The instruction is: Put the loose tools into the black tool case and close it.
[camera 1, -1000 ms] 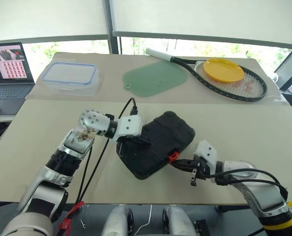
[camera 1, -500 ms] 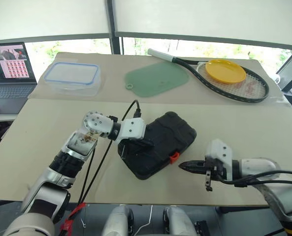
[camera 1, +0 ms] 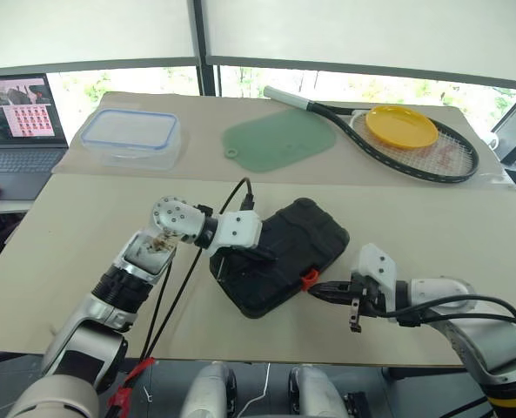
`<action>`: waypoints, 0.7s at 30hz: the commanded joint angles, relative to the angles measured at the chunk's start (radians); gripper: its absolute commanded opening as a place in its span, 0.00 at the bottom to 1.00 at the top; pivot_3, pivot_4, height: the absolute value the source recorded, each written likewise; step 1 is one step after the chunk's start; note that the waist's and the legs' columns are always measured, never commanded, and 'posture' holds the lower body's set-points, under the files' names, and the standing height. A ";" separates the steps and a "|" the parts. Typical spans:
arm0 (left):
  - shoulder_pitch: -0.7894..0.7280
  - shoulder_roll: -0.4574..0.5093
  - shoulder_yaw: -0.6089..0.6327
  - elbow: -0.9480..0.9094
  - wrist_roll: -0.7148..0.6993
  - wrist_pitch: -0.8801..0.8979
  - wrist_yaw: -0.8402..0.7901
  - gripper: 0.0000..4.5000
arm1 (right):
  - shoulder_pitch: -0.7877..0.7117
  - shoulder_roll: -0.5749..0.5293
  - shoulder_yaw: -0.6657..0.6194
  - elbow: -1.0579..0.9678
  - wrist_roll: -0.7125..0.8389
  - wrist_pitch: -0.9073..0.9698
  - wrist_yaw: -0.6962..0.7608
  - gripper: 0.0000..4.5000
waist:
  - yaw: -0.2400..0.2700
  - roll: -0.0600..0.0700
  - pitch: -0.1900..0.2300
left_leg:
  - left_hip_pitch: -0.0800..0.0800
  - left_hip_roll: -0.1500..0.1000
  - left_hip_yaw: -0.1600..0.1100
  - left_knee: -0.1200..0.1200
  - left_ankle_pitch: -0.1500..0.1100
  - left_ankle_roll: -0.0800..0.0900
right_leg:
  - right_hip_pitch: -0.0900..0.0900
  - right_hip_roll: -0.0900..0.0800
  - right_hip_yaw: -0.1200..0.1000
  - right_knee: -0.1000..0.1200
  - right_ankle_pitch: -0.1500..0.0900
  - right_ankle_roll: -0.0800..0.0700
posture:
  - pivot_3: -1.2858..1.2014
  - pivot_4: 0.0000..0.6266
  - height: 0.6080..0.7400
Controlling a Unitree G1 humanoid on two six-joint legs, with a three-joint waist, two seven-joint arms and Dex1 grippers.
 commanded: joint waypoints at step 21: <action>0.018 -0.053 -0.084 0.103 0.095 -0.036 0.001 0.00 | -0.082 0.076 0.008 0.072 -0.057 -0.022 -0.026 0.00 | -0.009 -0.002 -0.003 | 0.001 0.001 0.000 0.000 0.000 0.000 | -0.001 0.001 0.001 0.001 0.000 -0.001 | 0.52 0.24 0.99</action>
